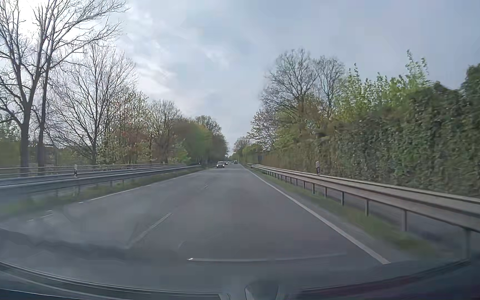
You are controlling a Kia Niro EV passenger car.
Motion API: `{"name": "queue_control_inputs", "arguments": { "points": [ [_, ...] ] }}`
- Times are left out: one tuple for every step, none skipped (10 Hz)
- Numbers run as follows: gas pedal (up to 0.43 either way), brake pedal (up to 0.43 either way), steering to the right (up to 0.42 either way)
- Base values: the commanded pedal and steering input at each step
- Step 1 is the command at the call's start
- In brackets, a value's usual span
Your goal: Follow the waypoints while adhering to traffic rules and regulations
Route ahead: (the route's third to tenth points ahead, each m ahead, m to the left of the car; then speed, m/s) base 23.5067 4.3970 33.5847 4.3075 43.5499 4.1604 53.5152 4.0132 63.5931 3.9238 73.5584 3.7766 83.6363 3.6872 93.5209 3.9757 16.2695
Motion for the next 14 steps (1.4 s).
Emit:
{"name": "queue_control_inputs", "arguments": {
  "points": [
    [0.098, 0.000, -0.004],
    [0.098, 0.000, -0.004],
    [0.098, 0.000, -0.004],
    [0.098, 0.000, -0.004],
    [0.098, 0.000, -0.004],
    [0.098, 0.000, -0.002],
    [0.110, 0.000, -0.001],
    [0.110, 0.000, -0.001],
    [0.110, 0.000, -0.002],
    [0.110, 0.000, -0.002],
    [0.110, 0.000, -0.002],
    [0.110, 0.000, -0.002],
    [0.110, 0.000, -0.002],
    [0.110, 0.000, -0.002]
  ]
}}
